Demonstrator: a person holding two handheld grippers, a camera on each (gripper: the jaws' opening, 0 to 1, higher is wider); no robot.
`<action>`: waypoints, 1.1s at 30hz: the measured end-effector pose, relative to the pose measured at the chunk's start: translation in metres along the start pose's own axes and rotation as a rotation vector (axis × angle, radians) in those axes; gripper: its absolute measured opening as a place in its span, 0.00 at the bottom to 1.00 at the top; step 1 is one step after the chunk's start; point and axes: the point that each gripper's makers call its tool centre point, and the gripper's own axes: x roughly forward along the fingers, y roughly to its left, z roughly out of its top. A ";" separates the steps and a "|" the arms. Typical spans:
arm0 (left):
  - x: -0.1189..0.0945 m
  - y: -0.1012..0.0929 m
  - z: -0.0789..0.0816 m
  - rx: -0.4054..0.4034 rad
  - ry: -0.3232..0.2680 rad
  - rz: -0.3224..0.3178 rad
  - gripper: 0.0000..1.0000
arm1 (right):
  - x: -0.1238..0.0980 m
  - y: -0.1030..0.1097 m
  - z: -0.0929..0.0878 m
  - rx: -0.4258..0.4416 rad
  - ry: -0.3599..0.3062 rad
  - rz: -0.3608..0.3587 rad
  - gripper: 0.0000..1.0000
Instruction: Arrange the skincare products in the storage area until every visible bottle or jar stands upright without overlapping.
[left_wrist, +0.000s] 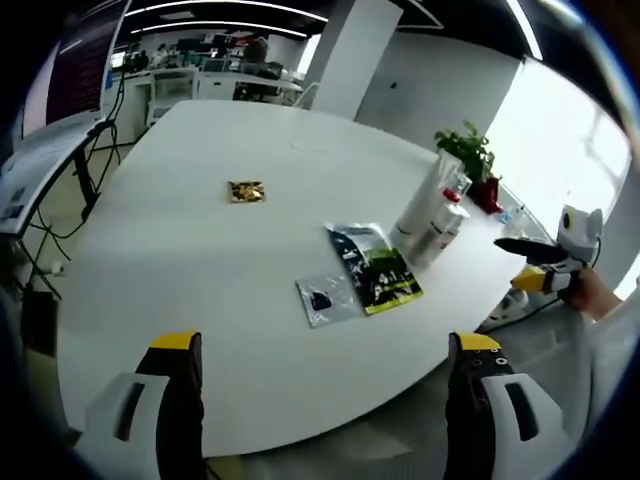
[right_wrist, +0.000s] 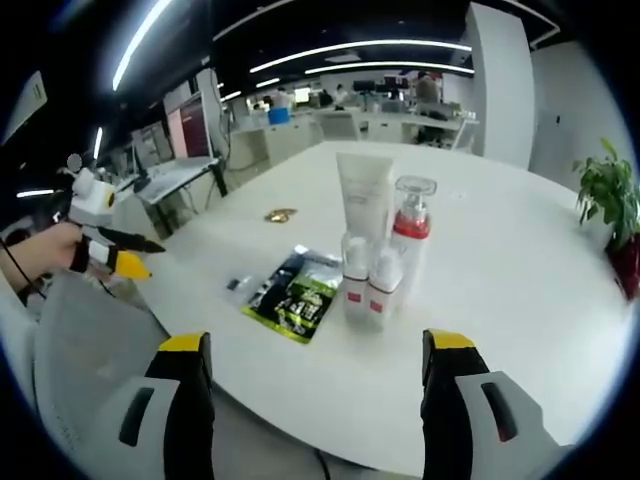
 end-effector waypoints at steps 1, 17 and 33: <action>0.002 0.001 0.001 0.001 0.004 0.003 0.95 | 0.000 0.000 -0.001 0.000 0.002 0.001 0.86; 0.034 0.030 0.022 -0.005 0.017 0.122 0.95 | 0.001 -0.003 -0.006 0.018 0.030 -0.012 0.85; 0.087 0.047 0.046 0.019 0.052 0.199 0.93 | 0.004 -0.001 -0.013 0.022 0.058 -0.002 0.85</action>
